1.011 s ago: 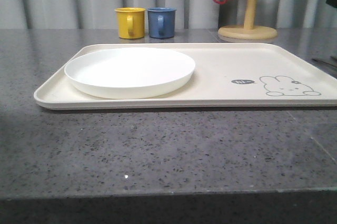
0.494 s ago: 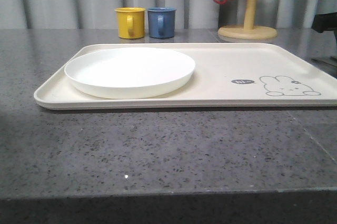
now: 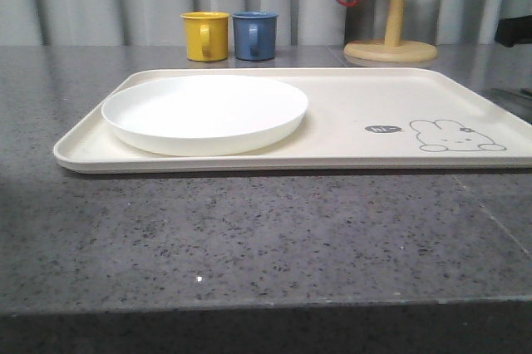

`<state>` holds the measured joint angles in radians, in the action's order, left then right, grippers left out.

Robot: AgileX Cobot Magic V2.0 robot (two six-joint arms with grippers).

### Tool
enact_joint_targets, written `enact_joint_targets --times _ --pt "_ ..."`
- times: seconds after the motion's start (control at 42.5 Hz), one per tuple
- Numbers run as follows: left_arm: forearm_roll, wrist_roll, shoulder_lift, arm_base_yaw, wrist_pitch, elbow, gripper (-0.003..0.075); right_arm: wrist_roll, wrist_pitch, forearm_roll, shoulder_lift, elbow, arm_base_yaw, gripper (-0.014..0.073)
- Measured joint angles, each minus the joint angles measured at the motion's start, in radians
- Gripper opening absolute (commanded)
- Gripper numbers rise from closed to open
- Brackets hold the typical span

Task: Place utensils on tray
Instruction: 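Grasp the steel fork with the right gripper and lift it, then lower the fork onto the tray beside the plate and release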

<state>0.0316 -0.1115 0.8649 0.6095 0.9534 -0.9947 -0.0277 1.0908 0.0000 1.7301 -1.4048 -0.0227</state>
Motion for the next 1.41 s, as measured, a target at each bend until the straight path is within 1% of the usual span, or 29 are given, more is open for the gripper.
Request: enact_joint_targets --times 0.165,0.306,0.447,0.494,0.541,0.611,0.752,0.87,1.011,1.316,1.387,1.41 --pt "0.000 0.000 0.000 0.000 0.000 0.000 0.0258 -0.006 0.065 0.020 -0.036 -0.089 0.044 -0.0013" --pt "0.000 0.000 0.000 0.000 -0.005 0.000 0.0258 -0.011 0.085 0.041 -0.061 -0.165 0.172 -0.0013" --pt "0.000 0.000 0.000 0.000 -0.006 0.000 0.0258 -0.006 0.097 0.051 -0.047 -0.213 0.320 -0.0013" --pt "0.000 0.000 0.000 0.000 -0.006 0.000 0.0258 0.010 0.105 0.053 -0.033 -0.230 0.359 -0.0013" --pt "0.000 0.000 0.000 0.000 -0.006 0.000 0.0258 0.063 0.115 0.042 -0.005 -0.246 0.405 -0.0013" --pt "0.000 0.000 0.000 0.000 -0.007 0.000 0.0258 0.148 0.130 0.000 0.034 -0.265 0.436 -0.0013" --pt "0.000 0.000 0.000 0.000 -0.008 0.000 0.0258 0.345 0.136 -0.045 0.113 -0.281 0.445 -0.0013" --pt "0.000 0.000 0.000 0.000 -0.010 0.000 0.0258 0.453 0.118 -0.047 0.154 -0.285 0.445 -0.0013" --pt "0.000 0.000 0.000 0.000 -0.010 0.000 0.0258 0.491 0.085 -0.019 0.170 -0.285 0.445 -0.0013" --pt "0.000 0.000 0.000 0.000 -0.013 0.000 0.0258 0.498 0.033 0.018 0.180 -0.285 0.445 -0.0011" --pt "0.000 0.000 0.000 0.000 -0.013 0.000 0.0258 0.499 0.031 0.019 0.186 -0.287 0.445 0.0008" --pt "0.000 0.000 0.000 0.000 -0.013 0.000 0.0258 0.499 0.031 0.019 0.188 -0.287 0.445 0.0027"
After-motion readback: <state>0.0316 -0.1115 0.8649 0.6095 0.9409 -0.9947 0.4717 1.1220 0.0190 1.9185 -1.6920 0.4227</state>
